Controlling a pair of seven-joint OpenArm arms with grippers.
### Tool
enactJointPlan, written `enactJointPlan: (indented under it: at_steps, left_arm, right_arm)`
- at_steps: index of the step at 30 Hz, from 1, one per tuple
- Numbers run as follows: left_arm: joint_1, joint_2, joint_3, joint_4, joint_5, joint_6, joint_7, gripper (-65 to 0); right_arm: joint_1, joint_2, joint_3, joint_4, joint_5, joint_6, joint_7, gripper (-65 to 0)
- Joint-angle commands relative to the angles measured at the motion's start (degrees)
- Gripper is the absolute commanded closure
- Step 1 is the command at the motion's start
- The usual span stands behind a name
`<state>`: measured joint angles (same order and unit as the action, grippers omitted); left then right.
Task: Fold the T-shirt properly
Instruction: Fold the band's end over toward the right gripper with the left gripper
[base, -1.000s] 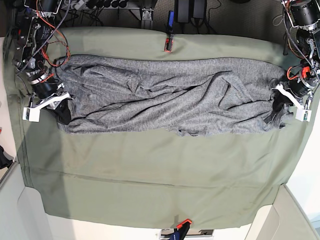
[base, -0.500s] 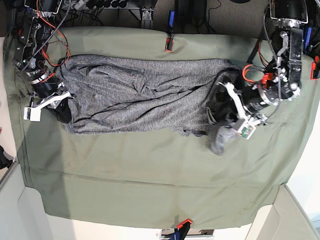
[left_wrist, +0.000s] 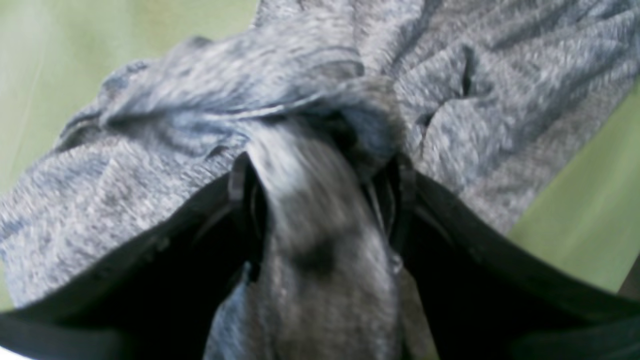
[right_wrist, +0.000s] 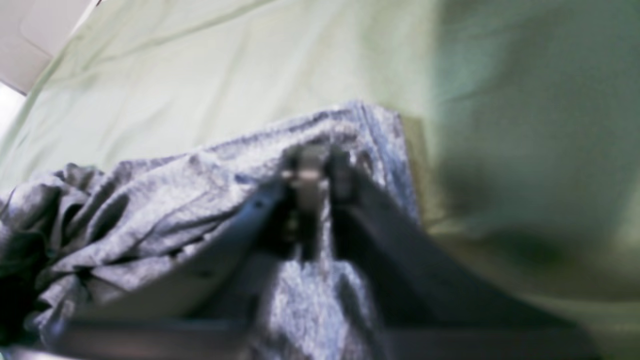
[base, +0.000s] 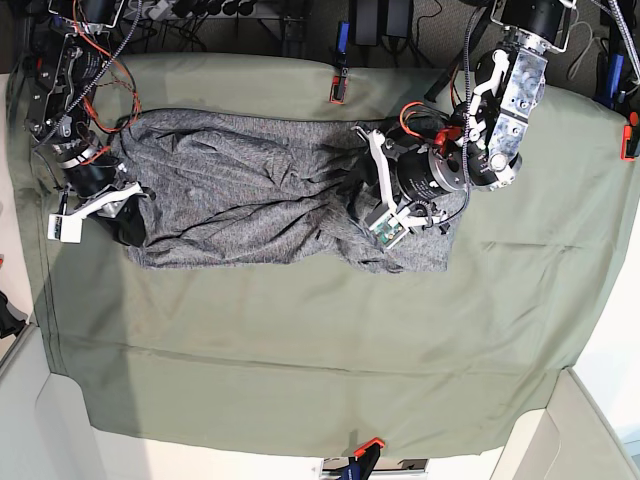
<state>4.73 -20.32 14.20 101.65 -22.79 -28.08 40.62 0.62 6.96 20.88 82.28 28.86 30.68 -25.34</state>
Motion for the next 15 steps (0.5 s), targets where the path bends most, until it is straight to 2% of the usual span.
enactJointPlan:
  at_steps: [1, 3, 4, 9, 12, 15]
  left_arm:
    - [-1.07, -0.31, -0.28, 0.96, -2.36, 0.87, -0.61, -32.7]
    - [-1.4, -0.31, -0.28, 1.14, -7.37, 0.44, 0.85, -32.7]
    - [-1.62, -0.31, -0.28, 1.25, -10.16, -1.36, 1.49, -32.7]
    - [-1.7, -0.33, -0.28, 2.64, -21.24, -11.91, 3.39, -32.7]
    - [-1.7, -0.28, -0.28, 2.71, -26.77, -11.92, 4.66, -32.7]
    - [-1.7, -0.31, -0.31, 2.71, -27.28, -11.92, 4.87, -32.7]
  right_arm:
    - [0.79, 0.48, 0.15, 1.18, 1.2, 0.63, 1.4, -24.4]
    - [0.81, 0.5, 0.17, 1.18, 0.98, 0.61, 1.4, -36.8]
    - [0.83, 0.48, 0.31, 1.18, 0.92, 0.59, 1.4, -39.3]
    - [1.33, 0.48, 1.95, 1.2, 0.83, -0.04, 1.31, -39.9]
    - [1.92, 0.59, 4.33, 1.2, -0.02, -0.72, 1.05, -39.9]
    - [1.88, 0.76, 6.29, 1.2, 0.07, -0.72, -1.31, -39.9]
